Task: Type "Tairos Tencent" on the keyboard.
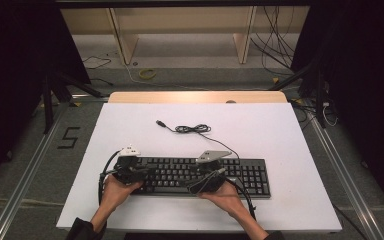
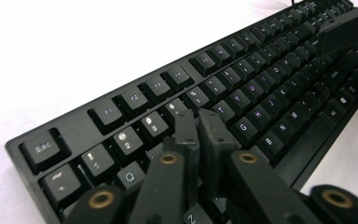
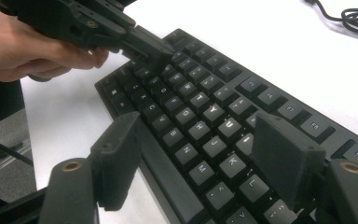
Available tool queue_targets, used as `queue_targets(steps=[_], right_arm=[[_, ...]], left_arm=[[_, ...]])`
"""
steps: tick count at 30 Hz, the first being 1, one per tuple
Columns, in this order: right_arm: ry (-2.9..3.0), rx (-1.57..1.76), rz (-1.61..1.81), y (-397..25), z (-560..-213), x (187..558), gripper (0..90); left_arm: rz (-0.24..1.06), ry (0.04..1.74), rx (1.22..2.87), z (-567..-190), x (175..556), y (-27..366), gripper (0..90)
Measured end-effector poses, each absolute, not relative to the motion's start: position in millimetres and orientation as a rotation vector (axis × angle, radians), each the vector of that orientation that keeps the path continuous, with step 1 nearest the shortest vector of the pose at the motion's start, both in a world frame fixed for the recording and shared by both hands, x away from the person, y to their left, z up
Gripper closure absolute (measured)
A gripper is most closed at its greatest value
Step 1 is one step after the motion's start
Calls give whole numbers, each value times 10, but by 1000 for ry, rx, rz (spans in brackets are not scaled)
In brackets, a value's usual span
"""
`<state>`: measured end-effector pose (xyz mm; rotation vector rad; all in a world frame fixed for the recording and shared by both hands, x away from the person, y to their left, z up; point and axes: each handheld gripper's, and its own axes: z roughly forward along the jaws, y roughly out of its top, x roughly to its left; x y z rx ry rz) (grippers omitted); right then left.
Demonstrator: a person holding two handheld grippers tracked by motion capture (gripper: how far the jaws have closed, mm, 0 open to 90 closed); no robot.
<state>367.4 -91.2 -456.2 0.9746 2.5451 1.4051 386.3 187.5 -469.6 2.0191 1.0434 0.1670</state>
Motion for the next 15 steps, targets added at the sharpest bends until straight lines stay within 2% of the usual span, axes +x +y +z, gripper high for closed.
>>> queue_targets(steps=[15], right_arm=[[2532,979,1419,-960,-4557,3627,319]], left_arm=[[158,1065,2062,-4749,3960,1806,891]])
